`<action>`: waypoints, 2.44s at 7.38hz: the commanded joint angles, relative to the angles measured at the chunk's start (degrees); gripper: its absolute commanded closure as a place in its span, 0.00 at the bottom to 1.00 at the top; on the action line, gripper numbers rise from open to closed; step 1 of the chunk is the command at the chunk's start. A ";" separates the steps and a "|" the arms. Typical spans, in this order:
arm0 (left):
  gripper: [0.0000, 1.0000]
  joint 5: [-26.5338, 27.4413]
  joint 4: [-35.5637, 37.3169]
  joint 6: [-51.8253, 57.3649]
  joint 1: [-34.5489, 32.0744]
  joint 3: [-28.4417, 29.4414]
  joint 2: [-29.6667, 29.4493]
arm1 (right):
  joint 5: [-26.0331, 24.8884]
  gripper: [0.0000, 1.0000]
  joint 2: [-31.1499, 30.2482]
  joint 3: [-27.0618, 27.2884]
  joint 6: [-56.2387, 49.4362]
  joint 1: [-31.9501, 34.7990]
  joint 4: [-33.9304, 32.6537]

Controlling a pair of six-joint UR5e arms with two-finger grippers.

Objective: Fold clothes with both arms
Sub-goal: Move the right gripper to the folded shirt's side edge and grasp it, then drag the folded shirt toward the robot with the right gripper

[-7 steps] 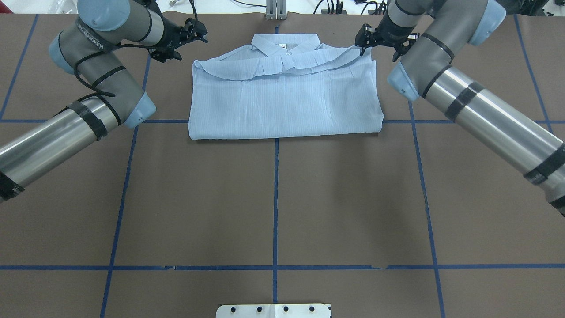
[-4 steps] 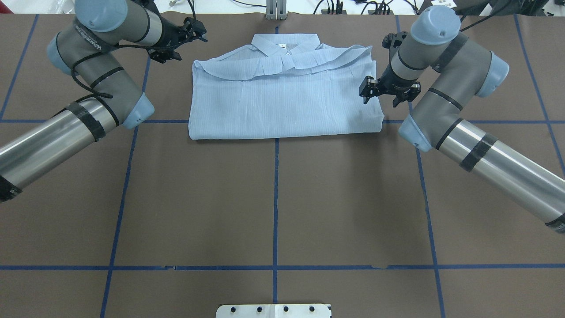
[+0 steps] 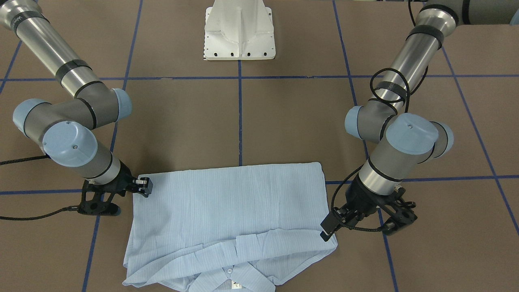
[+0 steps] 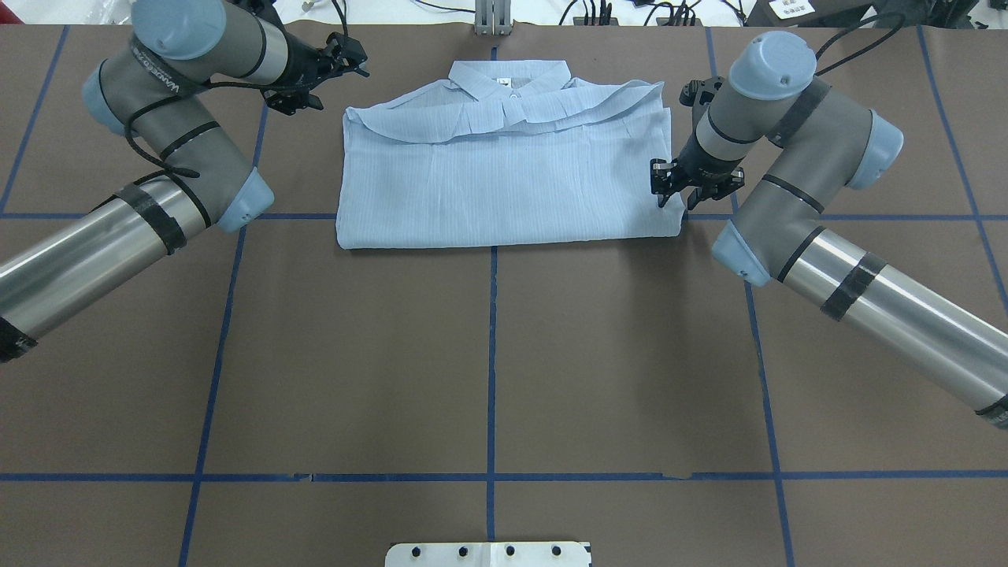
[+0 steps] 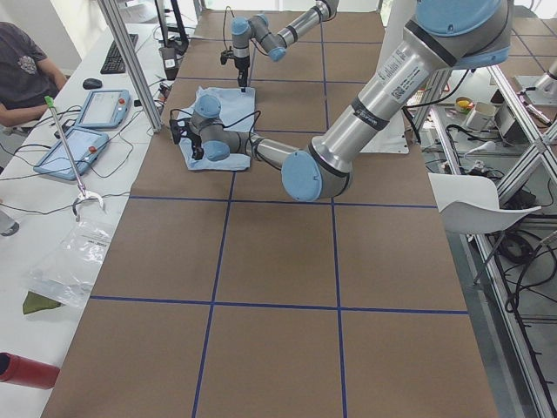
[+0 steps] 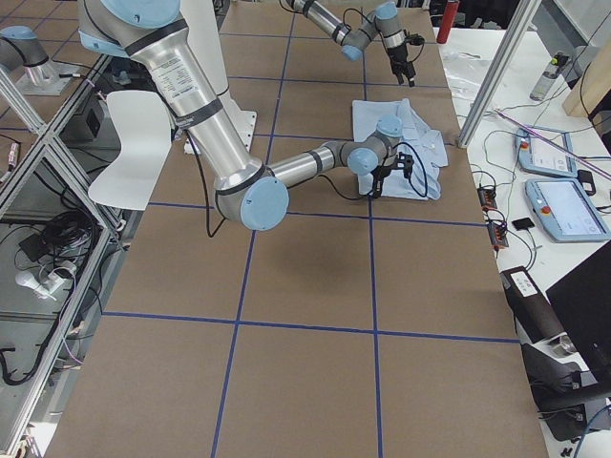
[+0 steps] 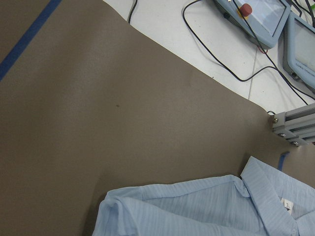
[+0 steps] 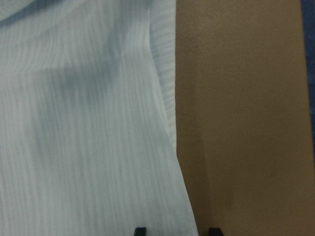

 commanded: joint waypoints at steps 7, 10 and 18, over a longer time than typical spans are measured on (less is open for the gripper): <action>0.00 -0.04 0.06 0.17 0.01 -0.91 1.09 | 4.08 1.00 -6.52 9.97 -0.50 0.15 0.01; 0.00 0.04 0.58 0.00 0.00 -3.46 2.32 | 4.87 1.00 -16.36 23.87 -0.42 -0.98 -0.61; 0.00 0.04 0.14 0.08 0.18 -7.85 6.36 | 4.09 1.00 -40.75 58.44 17.37 -32.47 -0.61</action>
